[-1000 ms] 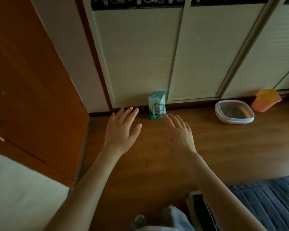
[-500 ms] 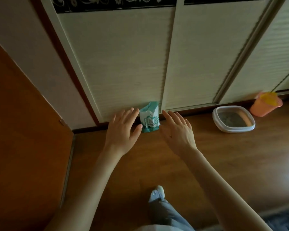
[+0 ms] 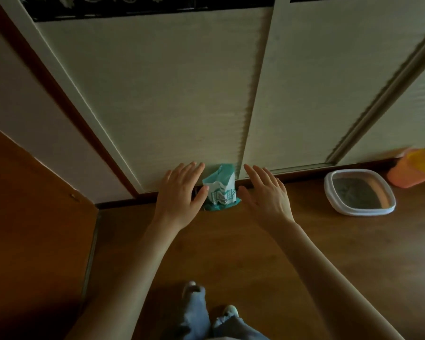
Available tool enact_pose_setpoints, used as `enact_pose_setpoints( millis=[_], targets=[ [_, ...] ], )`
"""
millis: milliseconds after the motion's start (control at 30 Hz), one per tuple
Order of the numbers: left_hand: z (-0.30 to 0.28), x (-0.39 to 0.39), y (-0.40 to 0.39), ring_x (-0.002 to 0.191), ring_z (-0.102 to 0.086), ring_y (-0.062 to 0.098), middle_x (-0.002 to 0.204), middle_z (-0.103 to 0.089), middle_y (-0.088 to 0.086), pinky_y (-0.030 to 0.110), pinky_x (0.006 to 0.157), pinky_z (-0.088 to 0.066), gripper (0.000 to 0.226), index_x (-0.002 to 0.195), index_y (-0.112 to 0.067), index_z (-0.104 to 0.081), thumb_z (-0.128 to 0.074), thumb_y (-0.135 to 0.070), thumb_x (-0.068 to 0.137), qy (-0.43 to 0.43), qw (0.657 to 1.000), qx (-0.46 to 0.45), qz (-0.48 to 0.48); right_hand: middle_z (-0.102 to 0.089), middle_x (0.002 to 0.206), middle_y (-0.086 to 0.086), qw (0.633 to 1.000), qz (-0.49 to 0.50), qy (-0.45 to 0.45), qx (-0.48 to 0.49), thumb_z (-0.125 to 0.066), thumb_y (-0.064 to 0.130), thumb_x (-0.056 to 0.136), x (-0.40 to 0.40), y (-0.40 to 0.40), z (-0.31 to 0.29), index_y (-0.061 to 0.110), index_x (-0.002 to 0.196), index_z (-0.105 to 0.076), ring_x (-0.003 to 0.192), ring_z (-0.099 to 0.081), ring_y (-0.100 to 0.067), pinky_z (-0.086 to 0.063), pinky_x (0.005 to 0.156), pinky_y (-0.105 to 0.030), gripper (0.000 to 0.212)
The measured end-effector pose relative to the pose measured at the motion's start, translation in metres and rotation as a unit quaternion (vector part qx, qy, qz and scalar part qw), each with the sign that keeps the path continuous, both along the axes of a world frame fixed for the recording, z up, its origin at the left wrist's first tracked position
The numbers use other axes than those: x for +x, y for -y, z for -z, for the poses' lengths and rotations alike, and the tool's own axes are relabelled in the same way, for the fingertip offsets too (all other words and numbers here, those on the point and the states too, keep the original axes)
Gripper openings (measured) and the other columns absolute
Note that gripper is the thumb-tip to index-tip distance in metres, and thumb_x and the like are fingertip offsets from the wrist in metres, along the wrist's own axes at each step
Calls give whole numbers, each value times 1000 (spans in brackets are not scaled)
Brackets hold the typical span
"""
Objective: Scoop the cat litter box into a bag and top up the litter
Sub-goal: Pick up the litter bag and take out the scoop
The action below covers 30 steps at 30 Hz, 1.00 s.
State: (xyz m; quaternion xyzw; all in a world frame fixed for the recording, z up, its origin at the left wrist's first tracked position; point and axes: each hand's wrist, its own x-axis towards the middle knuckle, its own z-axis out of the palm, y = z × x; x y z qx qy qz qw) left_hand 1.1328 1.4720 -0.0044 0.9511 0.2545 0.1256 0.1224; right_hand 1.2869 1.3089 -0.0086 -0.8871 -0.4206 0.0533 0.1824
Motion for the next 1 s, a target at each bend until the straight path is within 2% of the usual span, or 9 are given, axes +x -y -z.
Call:
enact_pose_setpoints(
  millis=[133,467,700,833,1000],
  targets=[
    [13,40,-49,141,-26,20,152,-33,0,48,114,-23,63,147,-23,-30,-19,-55,94,-15,1000,-7,21,-26,155,4,1000,14,2,-4,-30,57,95,37,-43,15,32,150,-20,145,-17,-19,-16,116,-42,61],
    [46,137,-186,142,-23,20,152,-32,-1,47,115,-20,63,147,-24,-30,-20,-55,93,-48,994,-24,99,-28,155,3,996,85,-20,1,-29,57,95,111,-171,44,33,149,-20,145,-18,-20,-18,117,-43,60],
    [70,199,-231,142,-22,19,153,-30,-2,45,115,-21,62,147,-26,-27,-23,-56,93,-90,984,-28,155,-28,155,0,994,105,-28,0,-21,63,92,165,-212,67,32,149,-18,144,-21,-23,-20,117,-46,65],
    [104,224,-238,142,-23,20,152,-31,-2,45,115,-20,63,147,-27,-27,-22,-57,92,-96,983,-40,153,-28,155,1,995,98,-32,0,-25,60,94,195,-222,97,32,149,-19,144,-21,-22,-20,117,-45,62],
    [187,251,-239,143,-21,20,154,-28,-2,45,116,-19,65,148,-28,-25,-20,-59,92,-113,984,-68,117,-27,155,2,996,74,-47,-16,-31,57,96,232,-228,175,32,149,-20,144,-20,-20,-19,117,-42,60]
  ],
)
